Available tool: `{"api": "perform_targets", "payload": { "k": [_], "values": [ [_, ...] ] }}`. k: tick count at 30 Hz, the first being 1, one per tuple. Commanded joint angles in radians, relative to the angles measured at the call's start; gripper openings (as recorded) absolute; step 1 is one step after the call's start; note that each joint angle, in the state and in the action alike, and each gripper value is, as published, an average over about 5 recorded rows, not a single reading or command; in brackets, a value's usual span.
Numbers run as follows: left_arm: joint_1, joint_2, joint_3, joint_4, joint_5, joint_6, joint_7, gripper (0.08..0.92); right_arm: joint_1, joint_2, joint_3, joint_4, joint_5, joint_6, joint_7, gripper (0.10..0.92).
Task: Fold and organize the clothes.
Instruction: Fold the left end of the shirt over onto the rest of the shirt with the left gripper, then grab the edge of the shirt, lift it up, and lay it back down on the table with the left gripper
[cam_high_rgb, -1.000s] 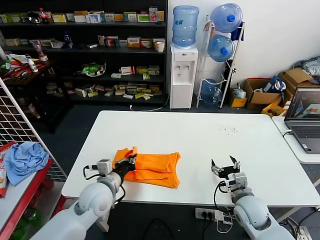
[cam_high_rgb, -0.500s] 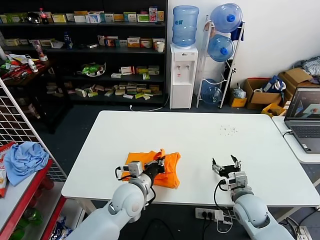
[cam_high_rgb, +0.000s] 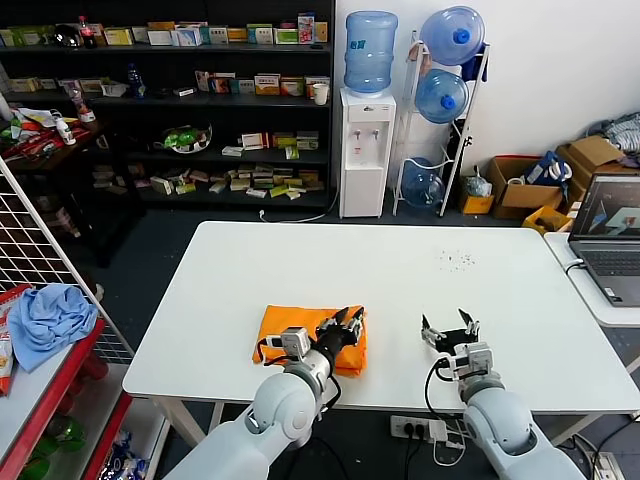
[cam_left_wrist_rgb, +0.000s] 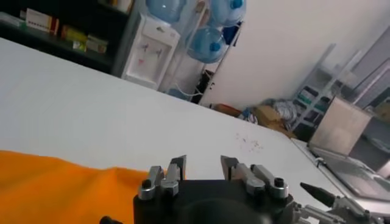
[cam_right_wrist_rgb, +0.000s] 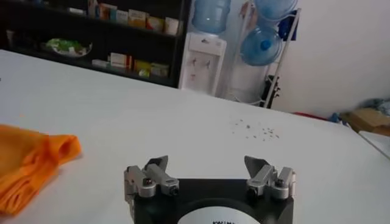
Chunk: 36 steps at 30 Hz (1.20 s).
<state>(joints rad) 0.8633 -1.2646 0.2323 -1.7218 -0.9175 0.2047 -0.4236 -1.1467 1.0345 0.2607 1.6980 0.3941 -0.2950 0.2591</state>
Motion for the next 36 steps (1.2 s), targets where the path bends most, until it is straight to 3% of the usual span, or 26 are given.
{"api": "perform_targets", "payload": {
  "k": [1,9,13,24,36],
  "values": [
    [0.024,0.092,-0.049,-0.02,0.042,-0.119,0.037,0.519,0.001,-0.006,0.0,0.004,0.002,0.002,-0.002,0.823],
    [0.099,0.375,-0.154,-0.06,0.061,0.05,0.161,0.75,-0.007,-0.023,-0.001,-0.001,-0.003,0.028,-0.04,0.823],
    [0.114,0.431,-0.221,-0.042,-0.012,0.179,0.234,0.814,-0.02,-0.043,-0.008,-0.005,-0.001,0.074,-0.095,0.823],
    [0.061,0.442,-0.281,0.128,-0.096,0.287,0.371,0.823,-0.034,-0.064,-0.002,0.001,0.003,0.092,-0.124,0.823],
    [0.027,0.367,-0.256,0.188,-0.108,0.281,0.379,0.823,-0.044,-0.058,0.005,0.021,-0.001,0.071,-0.108,0.823]
  ]
}}
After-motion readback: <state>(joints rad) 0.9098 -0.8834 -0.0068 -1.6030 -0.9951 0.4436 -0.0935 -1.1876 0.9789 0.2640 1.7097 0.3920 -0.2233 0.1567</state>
